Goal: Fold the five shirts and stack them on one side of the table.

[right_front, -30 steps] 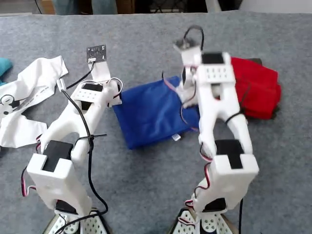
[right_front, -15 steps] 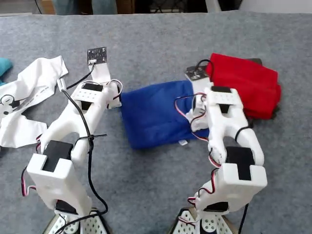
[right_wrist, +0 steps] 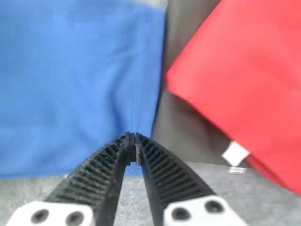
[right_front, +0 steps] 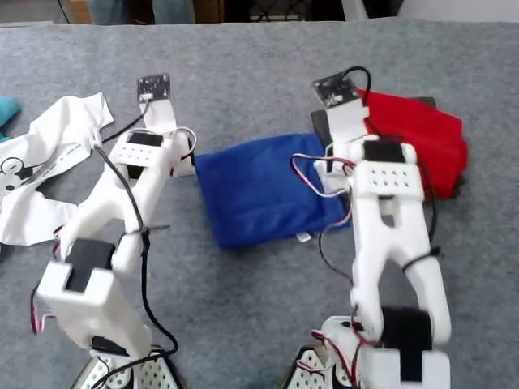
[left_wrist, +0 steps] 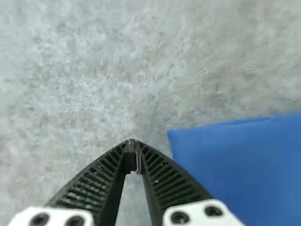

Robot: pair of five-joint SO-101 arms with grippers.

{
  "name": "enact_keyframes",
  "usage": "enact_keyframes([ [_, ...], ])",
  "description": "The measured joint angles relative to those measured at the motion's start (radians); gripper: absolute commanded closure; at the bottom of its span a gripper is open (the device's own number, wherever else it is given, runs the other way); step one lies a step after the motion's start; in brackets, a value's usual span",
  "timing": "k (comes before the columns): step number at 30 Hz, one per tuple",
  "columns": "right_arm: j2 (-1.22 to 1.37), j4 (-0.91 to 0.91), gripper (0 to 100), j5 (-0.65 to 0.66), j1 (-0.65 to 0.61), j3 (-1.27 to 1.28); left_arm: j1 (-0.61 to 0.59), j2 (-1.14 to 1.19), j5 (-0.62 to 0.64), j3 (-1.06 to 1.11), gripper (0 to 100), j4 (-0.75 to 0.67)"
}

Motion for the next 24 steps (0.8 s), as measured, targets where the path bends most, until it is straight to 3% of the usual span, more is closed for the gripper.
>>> enact_keyframes([
  [7, -0.183, 0.000, 98.3, -0.002, 0.060, 0.115, 0.127, -0.226, 0.043, 0.084, 97, 0.020],
  [11, -0.210, -0.015, 98.3, -0.002, 0.074, 0.198, 0.152, -0.181, 0.054, 0.181, 97, -0.123],
  [14, -0.212, -0.084, 98.3, -0.002, 0.069, 0.269, 0.153, -0.077, 0.048, 0.160, 97, -0.141],
  [20, -0.219, -0.222, 98.3, -0.017, 0.072, 0.351, 0.028, 0.117, 0.048, -0.014, 97, 0.008],
  [24, -0.219, -0.236, 96.5, -0.157, 0.071, 0.351, -0.028, 0.144, 0.052, -0.051, 97, 0.048],
])
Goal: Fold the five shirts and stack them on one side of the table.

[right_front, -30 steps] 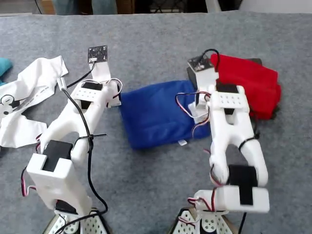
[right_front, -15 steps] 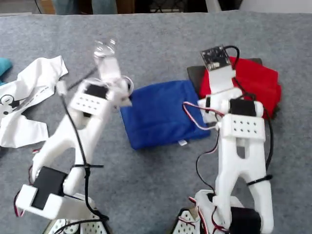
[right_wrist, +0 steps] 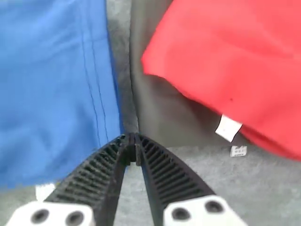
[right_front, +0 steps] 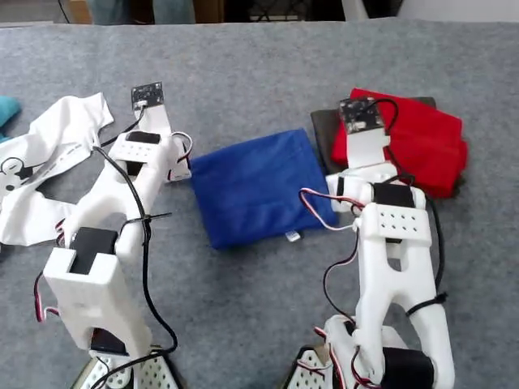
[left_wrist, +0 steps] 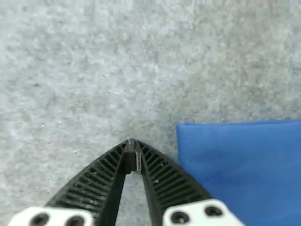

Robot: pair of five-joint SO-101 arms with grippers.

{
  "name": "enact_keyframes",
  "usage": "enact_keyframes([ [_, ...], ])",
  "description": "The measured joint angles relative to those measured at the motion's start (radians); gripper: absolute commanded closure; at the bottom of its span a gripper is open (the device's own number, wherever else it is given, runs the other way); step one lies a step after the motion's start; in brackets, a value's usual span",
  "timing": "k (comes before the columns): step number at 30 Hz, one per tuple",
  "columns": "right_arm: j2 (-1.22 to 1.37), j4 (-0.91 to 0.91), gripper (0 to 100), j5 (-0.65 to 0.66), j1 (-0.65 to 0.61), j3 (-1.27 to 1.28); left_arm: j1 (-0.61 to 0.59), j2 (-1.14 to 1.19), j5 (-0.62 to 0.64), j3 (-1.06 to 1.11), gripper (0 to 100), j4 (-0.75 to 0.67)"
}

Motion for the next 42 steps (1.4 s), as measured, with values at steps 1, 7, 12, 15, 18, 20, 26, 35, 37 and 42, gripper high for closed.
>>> enact_keyframes([
  [1, 0.000, 0.000, 93.8, -0.040, 0.000, 0.000, 0.002, 0.000, -0.002, -0.002, 97, 0.003],
  [7, 0.000, 0.029, 82.9, -0.229, -0.078, -0.008, 0.003, 0.000, -0.003, -0.002, 97, 0.009],
  [12, 0.075, 0.086, 75.0, -0.408, -0.196, -0.083, -0.051, 0.000, -0.003, -0.017, 97, 0.009],
  [15, 0.180, 0.092, 64.0, -0.526, -0.219, -0.149, -0.104, 0.000, -0.005, -0.041, 97, 0.009],
  [18, 0.301, 0.107, 59.0, -0.626, -0.241, -0.227, -0.130, 0.000, 0.000, -0.049, 97, 0.009],
  [20, 0.374, 0.137, 59.8, -0.675, -0.256, -0.282, -0.138, 0.000, 0.000, -0.049, 97, 0.009],
  [26, 0.605, 0.176, 60.2, -0.772, -0.301, -0.414, -0.138, 0.000, 0.000, -0.049, 97, 0.000],
  [35, 0.839, 0.187, 61.7, -0.790, -0.298, -0.548, -0.138, 0.000, 0.000, -0.049, 97, -0.002],
  [37, 0.864, 0.190, 68.2, -0.790, -0.299, -0.569, -0.138, 0.000, 0.000, -0.049, 97, -0.002],
  [42, 0.879, 0.193, 92.0, -0.790, -0.296, -0.583, -0.138, 0.000, 0.000, -0.049, 97, -0.002],
])
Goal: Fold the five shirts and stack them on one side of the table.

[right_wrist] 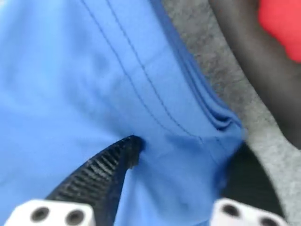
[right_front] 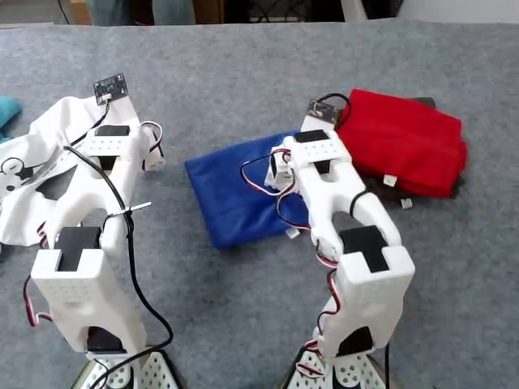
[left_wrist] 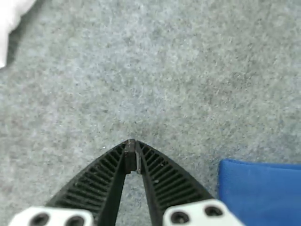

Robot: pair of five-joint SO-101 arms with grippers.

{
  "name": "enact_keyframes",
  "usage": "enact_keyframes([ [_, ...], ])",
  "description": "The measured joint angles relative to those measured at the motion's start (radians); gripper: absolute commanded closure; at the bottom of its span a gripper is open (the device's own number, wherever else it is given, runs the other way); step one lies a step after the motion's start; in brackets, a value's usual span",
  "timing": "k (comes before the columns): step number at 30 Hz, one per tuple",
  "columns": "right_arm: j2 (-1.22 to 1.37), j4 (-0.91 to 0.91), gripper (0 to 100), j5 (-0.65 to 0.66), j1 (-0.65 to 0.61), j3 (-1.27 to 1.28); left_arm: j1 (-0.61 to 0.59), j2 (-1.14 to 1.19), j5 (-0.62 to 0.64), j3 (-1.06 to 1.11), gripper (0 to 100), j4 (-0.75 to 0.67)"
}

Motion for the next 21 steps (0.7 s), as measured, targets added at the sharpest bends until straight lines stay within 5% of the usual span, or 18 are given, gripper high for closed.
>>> enact_keyframes([
  [14, 0.048, 0.247, 98.4, 0.129, 0.005, -0.222, 0.000, 0.000, 0.000, 0.000, 97, 0.000],
  [21, 0.054, 0.417, 98.4, 0.304, 0.003, -0.503, 0.000, 0.000, 0.000, 0.000, 97, -0.002],
])
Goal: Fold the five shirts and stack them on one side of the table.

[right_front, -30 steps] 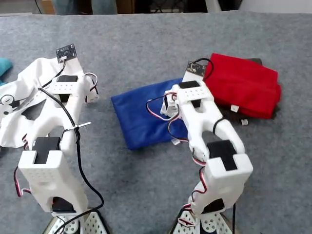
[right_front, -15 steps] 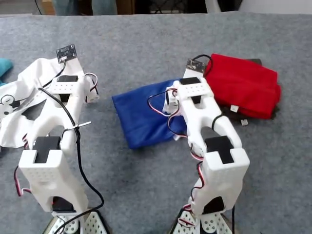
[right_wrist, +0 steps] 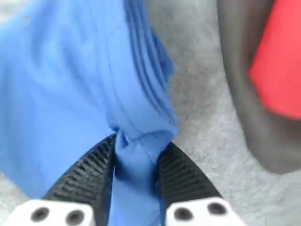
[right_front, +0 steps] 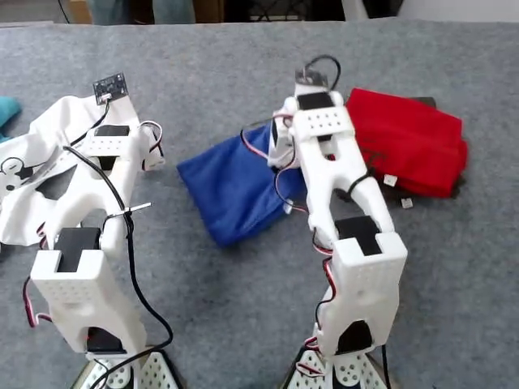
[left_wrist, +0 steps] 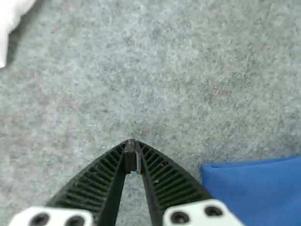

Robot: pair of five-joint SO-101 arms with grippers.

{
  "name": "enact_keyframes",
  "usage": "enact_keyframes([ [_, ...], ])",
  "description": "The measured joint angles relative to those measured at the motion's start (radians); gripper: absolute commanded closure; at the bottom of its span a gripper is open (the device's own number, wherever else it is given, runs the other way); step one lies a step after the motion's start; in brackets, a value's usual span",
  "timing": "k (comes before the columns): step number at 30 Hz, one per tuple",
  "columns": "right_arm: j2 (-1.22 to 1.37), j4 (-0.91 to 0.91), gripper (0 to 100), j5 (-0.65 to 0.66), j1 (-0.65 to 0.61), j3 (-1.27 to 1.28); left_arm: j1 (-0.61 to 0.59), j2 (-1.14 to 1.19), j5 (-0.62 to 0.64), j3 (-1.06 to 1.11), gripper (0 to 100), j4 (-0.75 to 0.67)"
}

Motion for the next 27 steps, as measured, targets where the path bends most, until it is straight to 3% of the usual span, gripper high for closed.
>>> enact_keyframes([
  [4, 0.000, 0.028, 98.4, 0.147, 0.041, -0.118, -0.006, 0.000, -0.002, 0.000, 97, 0.000],
  [13, 0.000, 0.029, 98.4, 0.434, 0.298, -0.301, -0.015, 0.000, -0.003, 0.000, 97, 0.000],
  [19, 0.000, -0.017, 98.4, 0.532, 0.463, -0.319, -0.015, 0.006, -0.003, 0.000, 97, -0.002],
  [27, 0.074, -0.087, 98.1, 0.548, 0.646, -0.319, -0.015, 0.006, -0.003, 0.000, 97, -0.002],
])
